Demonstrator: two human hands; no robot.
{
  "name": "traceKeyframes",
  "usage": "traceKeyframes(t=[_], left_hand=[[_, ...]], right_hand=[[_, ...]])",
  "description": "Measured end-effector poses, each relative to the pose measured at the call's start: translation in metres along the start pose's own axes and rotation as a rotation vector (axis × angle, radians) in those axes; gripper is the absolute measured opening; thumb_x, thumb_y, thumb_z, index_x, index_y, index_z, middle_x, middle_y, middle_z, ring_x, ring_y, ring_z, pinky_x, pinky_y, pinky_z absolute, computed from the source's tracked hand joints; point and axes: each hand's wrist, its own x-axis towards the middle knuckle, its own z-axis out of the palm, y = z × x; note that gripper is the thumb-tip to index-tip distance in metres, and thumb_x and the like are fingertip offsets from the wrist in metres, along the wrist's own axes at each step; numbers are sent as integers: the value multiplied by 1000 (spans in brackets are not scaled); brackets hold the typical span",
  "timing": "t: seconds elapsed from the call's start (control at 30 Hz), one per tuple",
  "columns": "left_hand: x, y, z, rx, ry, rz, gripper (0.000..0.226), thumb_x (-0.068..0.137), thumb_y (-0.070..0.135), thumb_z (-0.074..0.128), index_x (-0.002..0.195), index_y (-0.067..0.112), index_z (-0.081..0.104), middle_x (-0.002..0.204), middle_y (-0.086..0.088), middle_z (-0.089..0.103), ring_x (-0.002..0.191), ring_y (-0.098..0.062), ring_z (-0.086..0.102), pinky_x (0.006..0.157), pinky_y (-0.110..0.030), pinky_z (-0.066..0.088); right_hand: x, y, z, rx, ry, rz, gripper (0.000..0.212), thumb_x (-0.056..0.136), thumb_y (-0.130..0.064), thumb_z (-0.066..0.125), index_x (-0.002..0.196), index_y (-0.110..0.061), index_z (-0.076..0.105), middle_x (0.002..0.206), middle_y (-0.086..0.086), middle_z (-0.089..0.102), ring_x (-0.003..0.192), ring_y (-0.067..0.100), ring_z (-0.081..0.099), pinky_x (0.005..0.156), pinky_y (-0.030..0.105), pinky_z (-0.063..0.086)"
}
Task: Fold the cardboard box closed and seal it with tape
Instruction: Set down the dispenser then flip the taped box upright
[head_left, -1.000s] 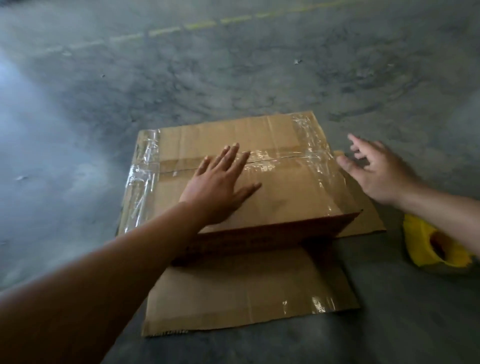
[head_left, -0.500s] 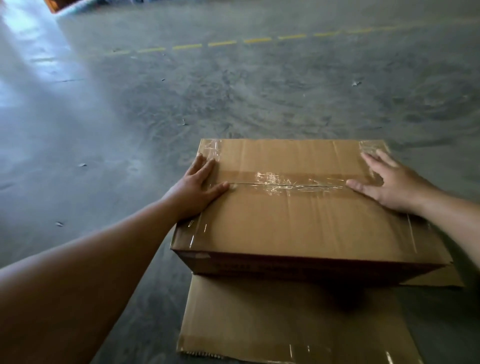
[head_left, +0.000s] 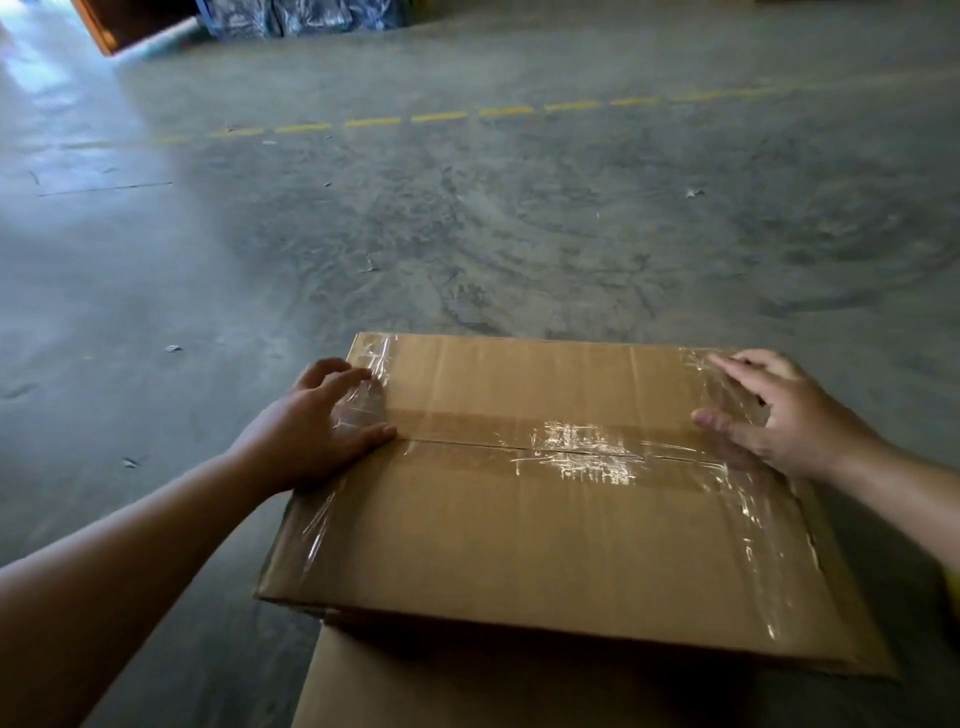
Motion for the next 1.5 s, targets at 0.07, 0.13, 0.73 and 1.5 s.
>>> traceKeyframes(t=[0.07, 0.13, 0.73, 1.5], left_hand=[[17, 5, 1, -10, -30, -30, 103, 58, 87, 53, 149, 46, 30, 158, 12, 18, 130, -24, 50, 109, -42, 40], [35, 14, 2, -47, -120, -65, 111, 56, 88, 54, 153, 49, 16, 164, 15, -3, 144, -25, 34, 117, -43, 29], [61, 63, -163, -90, 573, 283, 120, 63, 86, 63, 158, 32, 12, 167, -4, -1, 151, -24, 8, 121, -48, 20], [-93, -7, 32, 24, 503, 158, 135, 65, 56, 78, 155, 32, -19, 157, -5, -39, 145, -42, -8, 93, -63, 49]], right_hand=[[7, -5, 2, 30, -49, 20, 95, 65, -77, 52, 148, -39, 28, 155, -14, 16, 139, 13, 26, 108, 32, 27], [12, -11, 7, 74, -143, 42, 97, 65, -76, 53, 149, -41, 21, 159, -17, 0, 144, 9, 13, 111, 29, 16], [23, -122, -137, -30, 562, -269, 100, 77, -61, 61, 153, -20, 10, 161, 4, -10, 139, 6, -1, 113, 29, 11], [-99, -37, 61, -166, 570, -366, 88, 87, -71, 26, 153, -18, 3, 156, 21, -17, 144, 40, -12, 108, 63, 14]])
